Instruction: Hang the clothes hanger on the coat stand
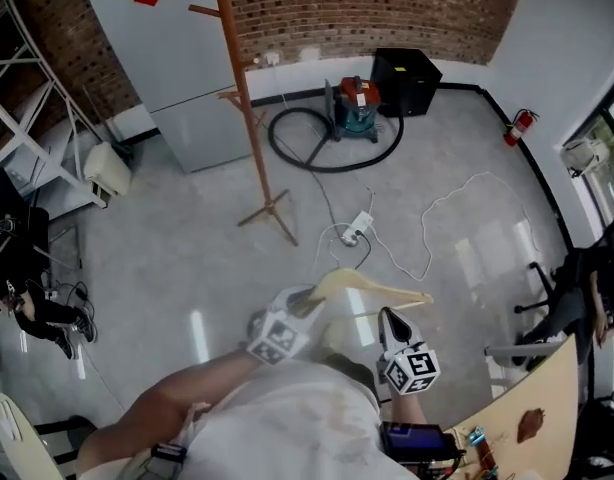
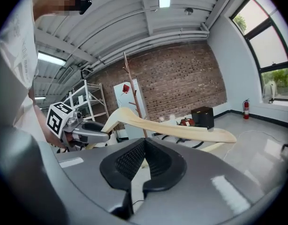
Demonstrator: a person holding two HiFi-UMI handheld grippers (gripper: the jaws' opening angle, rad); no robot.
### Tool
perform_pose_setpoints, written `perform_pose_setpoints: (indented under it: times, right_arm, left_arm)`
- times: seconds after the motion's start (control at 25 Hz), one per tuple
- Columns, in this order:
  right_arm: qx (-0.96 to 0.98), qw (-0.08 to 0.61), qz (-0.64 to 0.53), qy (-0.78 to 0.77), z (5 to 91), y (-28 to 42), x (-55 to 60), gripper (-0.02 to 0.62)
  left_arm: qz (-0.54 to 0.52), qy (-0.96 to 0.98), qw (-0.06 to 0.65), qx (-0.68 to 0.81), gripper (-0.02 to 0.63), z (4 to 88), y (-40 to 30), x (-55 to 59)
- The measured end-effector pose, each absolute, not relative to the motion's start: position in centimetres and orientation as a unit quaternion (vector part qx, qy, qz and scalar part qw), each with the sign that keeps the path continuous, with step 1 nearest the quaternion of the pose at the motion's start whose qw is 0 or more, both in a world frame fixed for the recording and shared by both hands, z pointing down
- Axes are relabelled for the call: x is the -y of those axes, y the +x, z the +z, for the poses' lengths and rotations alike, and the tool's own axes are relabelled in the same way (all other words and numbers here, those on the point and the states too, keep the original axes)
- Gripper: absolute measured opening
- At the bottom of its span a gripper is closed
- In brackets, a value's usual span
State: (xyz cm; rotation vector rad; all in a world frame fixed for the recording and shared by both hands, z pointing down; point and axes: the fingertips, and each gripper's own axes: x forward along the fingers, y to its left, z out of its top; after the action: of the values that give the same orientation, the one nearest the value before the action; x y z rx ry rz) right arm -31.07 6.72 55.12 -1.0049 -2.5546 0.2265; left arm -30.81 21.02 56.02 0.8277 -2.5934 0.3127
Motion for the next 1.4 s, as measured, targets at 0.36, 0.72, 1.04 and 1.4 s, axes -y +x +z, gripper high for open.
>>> perform_pose_setpoints:
  times: [0.36, 0.72, 1.04, 1.4]
  right_arm:
    - [0.867, 0.181, 0.066, -0.459, 55.1, -41.1, -11.5, 0.014]
    - [0.817, 0.173, 0.055, -0.548, 54.6, -48.6, -15.5, 0.014]
    - [0.782, 0.166, 0.052, -0.599, 53.0, -51.7, -21.3, 0.014]
    - [0.779, 0.152, 0.039, -0.607, 50.8, -55.1, -26.7, 0.014]
  left_arm:
    - [0.126, 0.184, 0.226, 0.948, 0.109, 55.7, -37.7, -25.6]
    - [0.109, 0.070, 0.230, 0.964, 0.109, 54.8, -42.6, -30.2]
    - [0.092, 0.008, 0.219, 0.971, 0.109, 51.9, -44.7, -35.0]
    - [0.116, 0.003, 0.202, 0.972, 0.110, 50.5, -49.1, -40.6]
